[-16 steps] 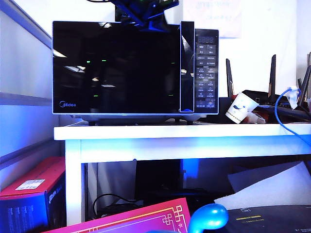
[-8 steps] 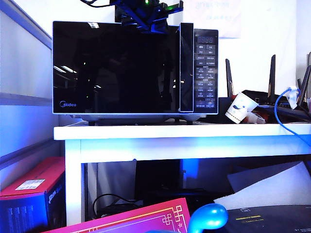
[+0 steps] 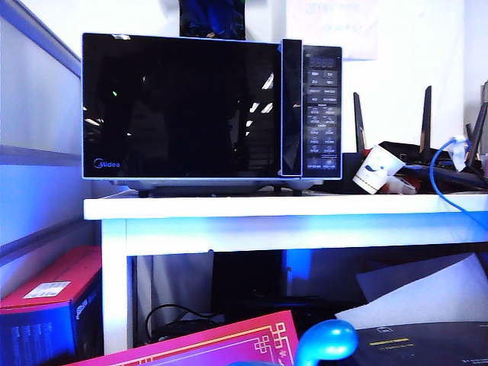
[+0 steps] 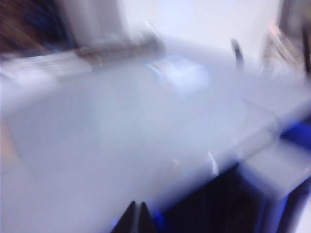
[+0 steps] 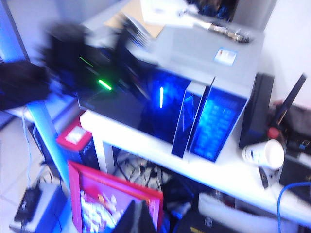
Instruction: Open the microwave door, place the box of snacks from the top of the microwave inside, then close the microwave door.
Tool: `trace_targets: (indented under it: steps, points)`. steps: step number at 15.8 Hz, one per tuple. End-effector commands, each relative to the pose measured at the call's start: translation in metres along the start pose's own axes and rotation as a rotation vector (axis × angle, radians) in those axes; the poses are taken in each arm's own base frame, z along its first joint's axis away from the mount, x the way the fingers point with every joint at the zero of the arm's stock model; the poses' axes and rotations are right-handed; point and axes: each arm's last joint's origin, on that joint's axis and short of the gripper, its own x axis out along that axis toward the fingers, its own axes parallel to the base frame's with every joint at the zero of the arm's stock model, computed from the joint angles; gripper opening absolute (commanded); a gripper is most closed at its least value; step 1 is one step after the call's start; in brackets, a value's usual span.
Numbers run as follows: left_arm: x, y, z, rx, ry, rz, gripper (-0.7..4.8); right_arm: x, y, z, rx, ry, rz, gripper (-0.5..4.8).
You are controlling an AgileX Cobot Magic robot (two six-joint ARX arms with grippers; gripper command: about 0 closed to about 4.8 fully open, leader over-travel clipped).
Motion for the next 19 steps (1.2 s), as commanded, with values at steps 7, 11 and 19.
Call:
trace_targets:
  steps: [7,11,19]
  points:
    - [-0.350,0.038,0.144,0.027,-0.178,-0.200,-0.06,-0.089,-0.001,-0.016,-0.038,-0.227,0.016,-0.05]
    - [-0.466,0.047,0.112,0.019,-0.087,-0.181,-0.06,-0.100,-0.001,-0.023,-0.081,-0.243,0.009,-0.05]
    - [-0.547,0.044,-0.002,-0.106,-0.070,-0.059,-0.07,-0.051,0.008,-0.096,-0.025,-0.333,0.056,-0.05]
